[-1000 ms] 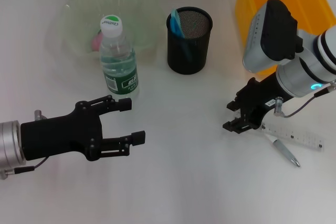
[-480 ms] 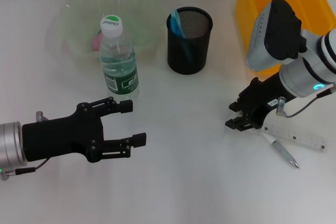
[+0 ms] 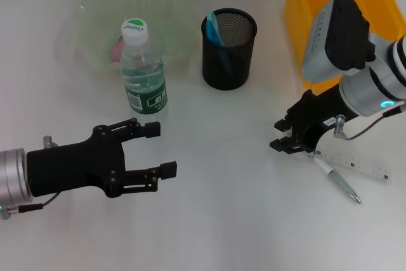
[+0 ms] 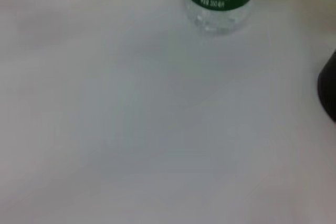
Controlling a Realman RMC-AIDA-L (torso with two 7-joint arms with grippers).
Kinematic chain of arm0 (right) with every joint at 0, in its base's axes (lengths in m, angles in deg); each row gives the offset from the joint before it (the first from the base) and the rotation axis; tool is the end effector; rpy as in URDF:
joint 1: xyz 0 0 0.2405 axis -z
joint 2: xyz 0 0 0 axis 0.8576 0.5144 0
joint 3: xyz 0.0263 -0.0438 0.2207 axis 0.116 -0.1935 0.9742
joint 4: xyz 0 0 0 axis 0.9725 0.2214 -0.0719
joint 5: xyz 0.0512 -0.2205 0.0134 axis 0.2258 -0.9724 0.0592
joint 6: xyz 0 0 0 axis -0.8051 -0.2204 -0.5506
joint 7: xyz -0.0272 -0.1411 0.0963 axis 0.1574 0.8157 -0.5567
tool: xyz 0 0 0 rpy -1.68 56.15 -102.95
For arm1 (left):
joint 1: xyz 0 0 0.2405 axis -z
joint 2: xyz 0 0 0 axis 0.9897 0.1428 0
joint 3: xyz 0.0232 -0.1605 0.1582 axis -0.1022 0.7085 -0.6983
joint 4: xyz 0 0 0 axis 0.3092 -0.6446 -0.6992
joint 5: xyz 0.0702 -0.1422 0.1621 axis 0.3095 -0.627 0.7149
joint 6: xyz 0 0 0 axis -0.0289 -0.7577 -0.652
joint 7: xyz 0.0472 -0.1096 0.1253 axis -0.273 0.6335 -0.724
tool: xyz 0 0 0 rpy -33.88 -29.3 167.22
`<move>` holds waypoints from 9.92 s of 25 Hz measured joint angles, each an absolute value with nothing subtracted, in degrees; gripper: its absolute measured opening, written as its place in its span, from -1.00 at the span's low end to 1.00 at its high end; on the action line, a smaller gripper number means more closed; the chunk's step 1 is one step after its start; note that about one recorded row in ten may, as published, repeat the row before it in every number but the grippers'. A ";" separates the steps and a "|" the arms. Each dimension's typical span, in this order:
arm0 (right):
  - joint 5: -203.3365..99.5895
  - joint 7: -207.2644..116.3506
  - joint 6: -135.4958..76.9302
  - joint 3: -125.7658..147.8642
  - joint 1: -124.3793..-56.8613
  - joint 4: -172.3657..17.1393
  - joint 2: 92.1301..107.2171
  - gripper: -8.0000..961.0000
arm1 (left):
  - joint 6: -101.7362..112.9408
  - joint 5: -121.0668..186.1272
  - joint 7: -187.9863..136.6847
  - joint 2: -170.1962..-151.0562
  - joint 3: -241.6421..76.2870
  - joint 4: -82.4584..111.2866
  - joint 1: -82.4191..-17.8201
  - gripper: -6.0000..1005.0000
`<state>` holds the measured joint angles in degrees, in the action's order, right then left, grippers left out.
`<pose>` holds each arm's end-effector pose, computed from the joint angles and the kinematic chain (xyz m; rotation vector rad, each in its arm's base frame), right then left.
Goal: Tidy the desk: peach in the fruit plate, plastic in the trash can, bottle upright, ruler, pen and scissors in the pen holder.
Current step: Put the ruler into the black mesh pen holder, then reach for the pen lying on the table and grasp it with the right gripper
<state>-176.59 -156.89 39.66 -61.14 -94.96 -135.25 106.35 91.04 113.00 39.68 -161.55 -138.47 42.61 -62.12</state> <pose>0.1881 0.3668 -0.0568 -2.8919 0.3913 -0.4089 -0.2548 0.2749 -0.0328 -2.7794 -0.5399 -0.9141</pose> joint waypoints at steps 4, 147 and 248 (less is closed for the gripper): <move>-175.78 -156.54 39.79 -61.02 -94.06 -136.69 106.27 -0.24 | 91.05 113.00 39.66 -161.55 -138.47 42.62 -62.20 0.71; -189.53 -201.12 49.75 -66.92 -93.85 -144.79 106.67 -0.40 | 92.30 121.79 40.72 -160.87 -139.37 45.29 -60.14 0.71; -191.46 -201.29 50.88 -71.90 -91.12 -148.64 106.67 -0.69 | 91.41 121.88 40.31 -161.29 -139.34 44.99 -60.79 0.71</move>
<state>-191.46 -201.29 50.88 -71.90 -91.12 -148.64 106.67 91.41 121.88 40.31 -161.29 -139.34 44.99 -60.79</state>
